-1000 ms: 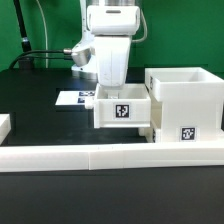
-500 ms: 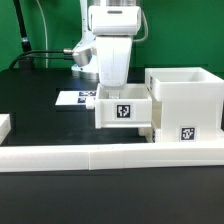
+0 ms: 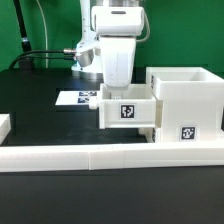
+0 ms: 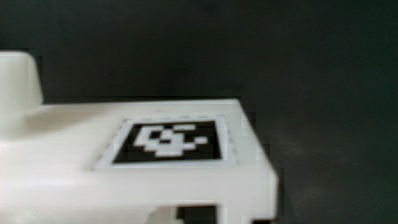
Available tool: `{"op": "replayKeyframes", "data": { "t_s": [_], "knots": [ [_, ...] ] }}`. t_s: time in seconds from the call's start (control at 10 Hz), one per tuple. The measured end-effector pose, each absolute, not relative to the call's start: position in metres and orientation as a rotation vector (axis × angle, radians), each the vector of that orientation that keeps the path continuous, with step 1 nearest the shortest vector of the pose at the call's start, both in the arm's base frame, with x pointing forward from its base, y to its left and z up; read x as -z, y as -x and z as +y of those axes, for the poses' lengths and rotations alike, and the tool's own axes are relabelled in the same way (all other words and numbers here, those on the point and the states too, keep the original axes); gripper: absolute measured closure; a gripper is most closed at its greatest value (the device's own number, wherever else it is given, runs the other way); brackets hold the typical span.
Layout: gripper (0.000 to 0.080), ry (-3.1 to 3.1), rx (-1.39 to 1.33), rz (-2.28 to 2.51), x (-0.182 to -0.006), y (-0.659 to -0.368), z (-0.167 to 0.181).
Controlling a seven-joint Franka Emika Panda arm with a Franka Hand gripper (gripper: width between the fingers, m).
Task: Assemble drawer
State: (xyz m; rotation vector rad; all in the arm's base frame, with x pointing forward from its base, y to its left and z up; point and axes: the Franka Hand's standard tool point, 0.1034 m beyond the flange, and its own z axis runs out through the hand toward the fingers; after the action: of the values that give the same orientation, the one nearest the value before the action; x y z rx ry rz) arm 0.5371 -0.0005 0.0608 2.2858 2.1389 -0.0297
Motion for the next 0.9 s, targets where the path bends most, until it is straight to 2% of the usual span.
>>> {"op": "replayKeyframes", "data": {
  "t_s": [0.9],
  "knots": [
    [0.0757,-2.254,0.068,2.181,-0.061,-0.5351,0.0055]
  ]
}}
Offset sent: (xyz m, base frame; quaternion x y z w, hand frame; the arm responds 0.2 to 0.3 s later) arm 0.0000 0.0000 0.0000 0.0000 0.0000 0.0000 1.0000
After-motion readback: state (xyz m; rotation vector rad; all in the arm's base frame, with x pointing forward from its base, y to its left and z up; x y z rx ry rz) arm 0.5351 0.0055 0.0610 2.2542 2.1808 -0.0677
